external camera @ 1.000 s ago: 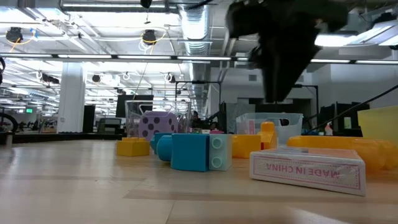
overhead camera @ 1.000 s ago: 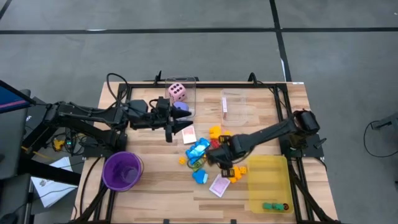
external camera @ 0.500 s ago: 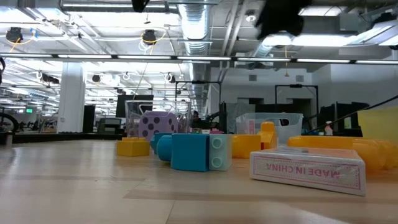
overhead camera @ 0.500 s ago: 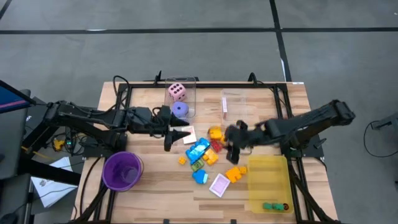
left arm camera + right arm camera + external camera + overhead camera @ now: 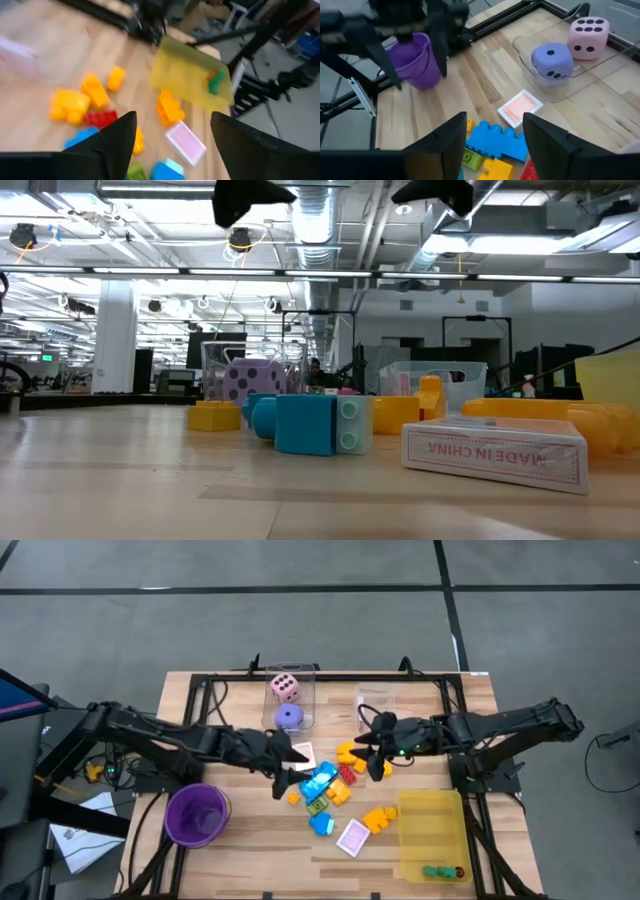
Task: Pick & Place Toys
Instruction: Put the light green game piece into the bin
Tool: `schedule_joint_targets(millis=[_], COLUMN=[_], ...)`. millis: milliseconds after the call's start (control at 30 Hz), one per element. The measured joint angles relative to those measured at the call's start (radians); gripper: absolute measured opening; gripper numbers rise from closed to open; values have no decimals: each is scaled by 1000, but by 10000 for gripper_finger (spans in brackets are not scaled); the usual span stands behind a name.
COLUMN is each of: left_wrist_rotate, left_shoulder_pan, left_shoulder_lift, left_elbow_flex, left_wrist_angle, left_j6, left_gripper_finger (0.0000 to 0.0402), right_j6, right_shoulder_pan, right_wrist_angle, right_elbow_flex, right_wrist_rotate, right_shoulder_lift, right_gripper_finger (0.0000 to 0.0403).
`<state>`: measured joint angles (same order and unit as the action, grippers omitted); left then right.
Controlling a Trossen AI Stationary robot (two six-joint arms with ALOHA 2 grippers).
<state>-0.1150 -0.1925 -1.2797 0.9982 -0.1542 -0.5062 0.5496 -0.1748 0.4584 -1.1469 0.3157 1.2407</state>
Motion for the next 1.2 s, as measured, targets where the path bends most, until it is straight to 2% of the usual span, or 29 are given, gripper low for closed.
schedule_joint_targets(millis=[167,400,600,867,1200], left_wrist_rotate=[189,364,375,433,399], left_shoulder_pan=[-4,-29,-46,-37,18], left_shoulder_lift=[-92,-265,-375,-470,-473], left_elbow_flex=[0,-1,-2,-1,-4], left_wrist_angle=[5,43,57,116,52], left_j6=[-99,-129,-28,-24,-24], left_gripper_finger=[266,266,266,265,255], right_j6=[0,-10,-11,-29,-54], right_shoulder_pan=[-2,-2,-2,-2,-1], right_wrist_angle=[-6,-15,-20,-18,-17], right_elbow_flex=[-1,-1,-1,-1,-1], right_wrist_rotate=[-2,-3,-4,-4,-3], right_shoulder_lift=[5,2,2,2,2], right_gripper_finger=[202,208,208,208,207])
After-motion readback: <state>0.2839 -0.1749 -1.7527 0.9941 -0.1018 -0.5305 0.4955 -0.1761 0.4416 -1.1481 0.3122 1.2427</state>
